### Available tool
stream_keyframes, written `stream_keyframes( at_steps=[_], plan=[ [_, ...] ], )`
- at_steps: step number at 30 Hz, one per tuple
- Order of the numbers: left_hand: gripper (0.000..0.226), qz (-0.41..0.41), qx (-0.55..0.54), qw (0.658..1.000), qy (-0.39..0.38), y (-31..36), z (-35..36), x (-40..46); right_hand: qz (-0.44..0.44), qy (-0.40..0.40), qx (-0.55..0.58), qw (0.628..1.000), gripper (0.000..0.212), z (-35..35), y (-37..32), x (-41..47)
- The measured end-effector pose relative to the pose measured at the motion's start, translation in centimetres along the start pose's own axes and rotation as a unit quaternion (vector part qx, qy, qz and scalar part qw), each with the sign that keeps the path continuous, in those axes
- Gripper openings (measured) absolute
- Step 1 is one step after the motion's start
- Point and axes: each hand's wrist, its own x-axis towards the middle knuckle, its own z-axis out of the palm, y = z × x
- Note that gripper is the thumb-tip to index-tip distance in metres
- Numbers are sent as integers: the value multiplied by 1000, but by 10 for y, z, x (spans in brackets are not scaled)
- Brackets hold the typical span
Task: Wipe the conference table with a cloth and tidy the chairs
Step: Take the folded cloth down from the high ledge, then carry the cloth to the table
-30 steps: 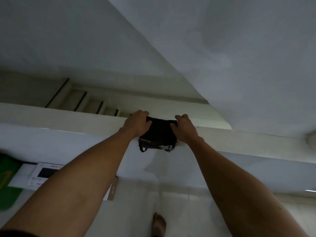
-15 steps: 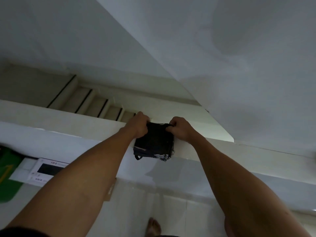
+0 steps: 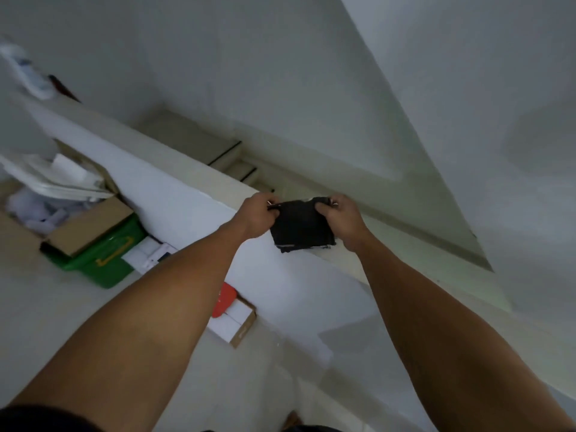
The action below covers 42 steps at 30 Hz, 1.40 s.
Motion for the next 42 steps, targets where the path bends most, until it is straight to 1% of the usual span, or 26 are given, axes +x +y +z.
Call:
stream_keyframes(
  at_steps=[1, 3, 6, 9, 12, 16, 18, 22, 26, 31, 35, 39, 42],
  plan=[
    [20, -13, -5, 1000, 21, -11, -17, -11, -11, -12, 2, 1000, 15, 17, -13, -5],
    [18, -31, -14, 997, 62, -34, -50, -36, -37, -33, 4, 999, 21, 52, -38, -17],
    [20, -66, -16, 990, 127, -76, -102, -86, -65, -84, 8, 994, 11, 115, -74, -46],
    [17, -103, -18, 978, 179, -119, -150, -141, -89, -129, 15, 988, 9, 180, -103, -82],
    [15, -143, -6, 962, 231, -164, -193, -215, -113, -193, 9, 975, 10, 252, -128, -131],
    [17, -209, 20, 933, 292, -218, -239, -321, -135, -271, -2, 953, 10, 341, -152, -206],
    [16, -246, 15, 914, 321, -243, -258, -376, -156, -314, -8, 936, 8, 381, -162, -249],
    [16, -313, 5, 873, 374, -285, -286, -493, -201, -393, -28, 897, 20, 467, -172, -336],
    [18, -380, -17, 818, 432, -314, -297, -611, -242, -455, -38, 856, 14, 527, -186, -442],
    [15, -445, -34, 739, 504, -327, -292, -746, -275, -543, -58, 792, 18, 588, -184, -560],
    [16, -497, -44, 660, 561, -321, -271, -850, -310, -616, -67, 721, 19, 622, -177, -667],
    [5, -547, -29, 579, 604, -308, -245, -939, -328, -682, -79, 649, 14, 647, -164, -765],
    [11, -595, -26, 508, 622, -301, -223, -1002, -326, -741, -81, 582, 11, 656, -152, -839]
  ],
)
